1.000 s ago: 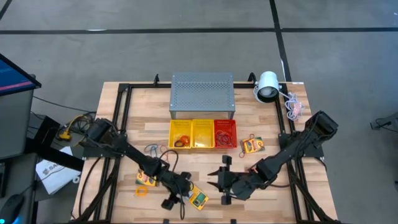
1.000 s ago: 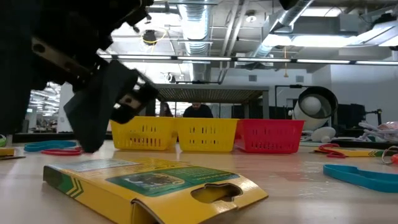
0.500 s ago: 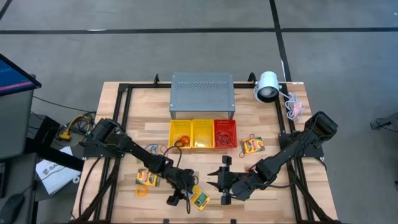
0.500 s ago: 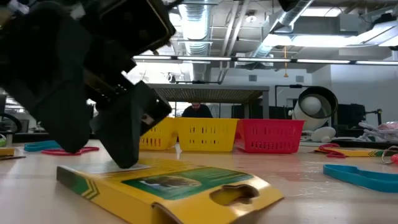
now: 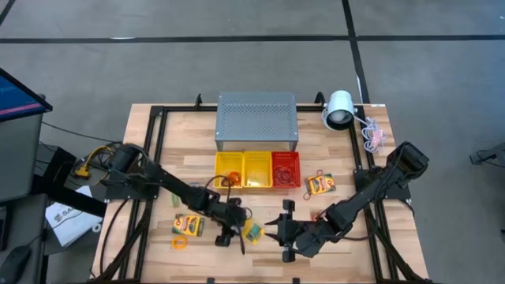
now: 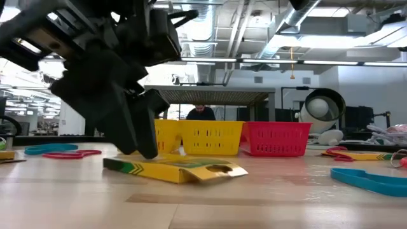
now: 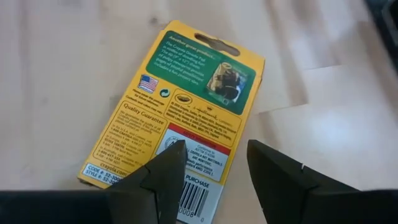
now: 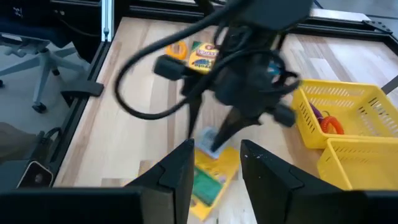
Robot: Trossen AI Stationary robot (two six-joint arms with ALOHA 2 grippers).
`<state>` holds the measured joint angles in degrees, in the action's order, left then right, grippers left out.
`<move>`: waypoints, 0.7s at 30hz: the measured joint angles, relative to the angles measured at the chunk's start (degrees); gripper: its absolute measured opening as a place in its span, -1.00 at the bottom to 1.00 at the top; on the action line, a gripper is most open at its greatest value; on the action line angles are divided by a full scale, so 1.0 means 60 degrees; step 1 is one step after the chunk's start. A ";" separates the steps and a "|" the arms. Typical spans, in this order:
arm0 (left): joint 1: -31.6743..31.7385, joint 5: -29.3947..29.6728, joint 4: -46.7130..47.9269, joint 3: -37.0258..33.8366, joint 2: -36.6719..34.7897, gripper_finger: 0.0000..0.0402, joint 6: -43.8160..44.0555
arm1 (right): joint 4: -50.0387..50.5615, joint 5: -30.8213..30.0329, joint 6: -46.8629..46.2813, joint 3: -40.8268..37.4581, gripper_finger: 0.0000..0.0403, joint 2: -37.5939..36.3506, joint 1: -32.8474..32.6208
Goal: Pick & Place Office Desk Supplies
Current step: Put the yellow crayon box into the right yellow bin
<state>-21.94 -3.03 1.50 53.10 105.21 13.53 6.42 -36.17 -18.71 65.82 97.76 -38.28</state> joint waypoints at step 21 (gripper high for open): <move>0.0166 -0.0077 -0.0176 -0.0025 -0.0277 -0.14 0.0102 | 0.1690 -0.0875 0.0706 0.1541 -0.39 0.3376 -0.0377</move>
<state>-20.94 -3.49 0.45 52.95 103.55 14.14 16.55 -41.42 -14.47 75.07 118.02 -40.55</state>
